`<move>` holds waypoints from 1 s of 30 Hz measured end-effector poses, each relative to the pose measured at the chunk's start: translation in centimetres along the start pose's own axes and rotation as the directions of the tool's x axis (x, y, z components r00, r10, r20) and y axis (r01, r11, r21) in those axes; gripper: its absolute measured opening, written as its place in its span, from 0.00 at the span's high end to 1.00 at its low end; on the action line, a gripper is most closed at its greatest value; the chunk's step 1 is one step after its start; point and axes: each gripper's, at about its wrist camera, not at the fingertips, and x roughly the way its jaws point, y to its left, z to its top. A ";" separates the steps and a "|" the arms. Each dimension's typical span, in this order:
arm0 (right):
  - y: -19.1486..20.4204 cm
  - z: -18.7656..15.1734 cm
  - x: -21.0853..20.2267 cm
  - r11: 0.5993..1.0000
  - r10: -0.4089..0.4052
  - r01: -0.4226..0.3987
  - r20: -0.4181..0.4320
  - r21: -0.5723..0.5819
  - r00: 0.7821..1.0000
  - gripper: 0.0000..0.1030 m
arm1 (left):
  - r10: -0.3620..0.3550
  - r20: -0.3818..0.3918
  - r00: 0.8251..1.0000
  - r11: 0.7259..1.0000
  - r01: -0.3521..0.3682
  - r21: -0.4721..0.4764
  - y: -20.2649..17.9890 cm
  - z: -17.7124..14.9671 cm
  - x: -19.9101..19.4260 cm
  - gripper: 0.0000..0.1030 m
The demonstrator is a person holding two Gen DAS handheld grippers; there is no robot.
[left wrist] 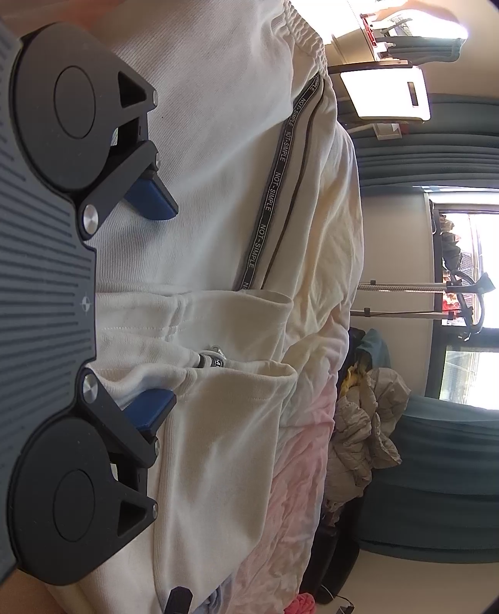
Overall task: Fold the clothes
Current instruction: 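Move the open right tool over the folded sweatpants to a leg end, then grasp the leg end with the right tool and fold it over the bundle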
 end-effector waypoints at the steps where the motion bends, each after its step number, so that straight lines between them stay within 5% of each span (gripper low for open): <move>1: -0.2 -0.1 0.1 1.000 -0.009 0.009 -0.005 -0.001 1.000 0.39 | 0.000 0.000 1.000 1.000 0.000 0.000 0.0 0.0 0.0 0.07; 13: -0.3 -0.6 0.2 0.999 -0.043 0.043 -0.008 -0.020 0.999 0.42 | 0.003 0.000 1.000 1.000 -0.003 -0.001 0.1 0.1 0.2 0.07; 20: 1.9 -0.4 -0.5 0.986 -0.124 0.129 0.050 -0.103 0.991 0.79 | -0.003 0.036 0.999 1.000 0.002 0.011 -0.3 -0.1 -0.4 0.07; 26: 5.7 1.2 -3.4 0.976 -0.134 0.160 0.171 -0.147 0.976 0.82 | 0.019 0.117 0.993 1.000 -0.016 -0.024 -0.8 0.7 -2.5 0.07; 30: 7.4 2.5 -6.3 0.969 -0.139 0.182 0.236 -0.169 0.962 0.82 | 0.047 0.078 0.996 0.999 -0.047 0.007 -3.0 1.2 -2.1 0.07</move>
